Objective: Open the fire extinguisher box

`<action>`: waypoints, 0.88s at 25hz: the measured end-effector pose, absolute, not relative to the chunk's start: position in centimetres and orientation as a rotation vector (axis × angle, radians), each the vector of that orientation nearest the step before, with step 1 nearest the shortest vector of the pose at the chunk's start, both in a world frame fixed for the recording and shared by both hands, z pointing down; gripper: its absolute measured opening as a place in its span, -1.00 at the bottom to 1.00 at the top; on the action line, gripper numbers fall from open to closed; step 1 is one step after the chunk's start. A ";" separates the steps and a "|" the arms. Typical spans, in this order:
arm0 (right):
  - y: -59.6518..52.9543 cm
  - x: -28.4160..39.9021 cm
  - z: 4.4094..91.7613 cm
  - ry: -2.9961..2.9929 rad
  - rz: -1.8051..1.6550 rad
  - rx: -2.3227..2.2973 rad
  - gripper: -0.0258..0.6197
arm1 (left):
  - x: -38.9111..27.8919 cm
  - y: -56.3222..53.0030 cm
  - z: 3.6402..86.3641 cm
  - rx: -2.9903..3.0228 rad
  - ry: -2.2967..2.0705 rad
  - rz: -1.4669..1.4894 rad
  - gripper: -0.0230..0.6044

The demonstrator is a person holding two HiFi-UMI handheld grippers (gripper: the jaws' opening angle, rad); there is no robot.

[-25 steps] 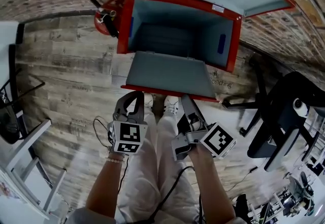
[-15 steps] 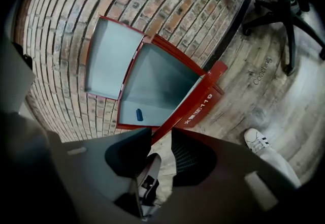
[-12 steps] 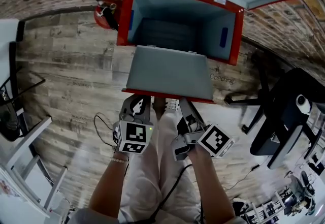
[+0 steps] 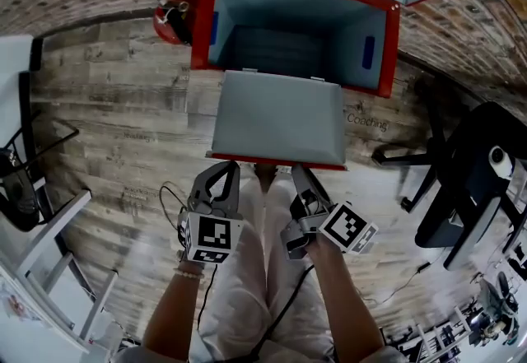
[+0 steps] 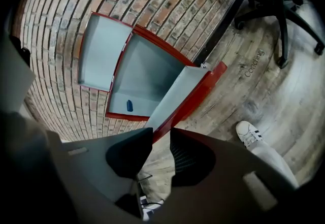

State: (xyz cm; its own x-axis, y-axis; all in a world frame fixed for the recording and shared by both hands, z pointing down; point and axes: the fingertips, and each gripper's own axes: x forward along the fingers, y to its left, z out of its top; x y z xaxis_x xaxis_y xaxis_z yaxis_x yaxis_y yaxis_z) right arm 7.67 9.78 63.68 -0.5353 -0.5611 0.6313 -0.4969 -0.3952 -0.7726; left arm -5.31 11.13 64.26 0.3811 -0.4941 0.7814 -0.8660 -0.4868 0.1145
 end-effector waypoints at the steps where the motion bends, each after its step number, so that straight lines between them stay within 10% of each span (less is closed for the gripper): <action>1: 9.9 7.6 63.9 1.709 -2.109 -1.480 -0.54 | -5.3 11.1 64.1 2.136 -1.163 0.951 -0.93; 22: 13.9 7.2 71.4 2.043 -2.113 -1.405 -0.51 | -3.9 9.1 64.3 2.204 -1.161 0.927 -0.93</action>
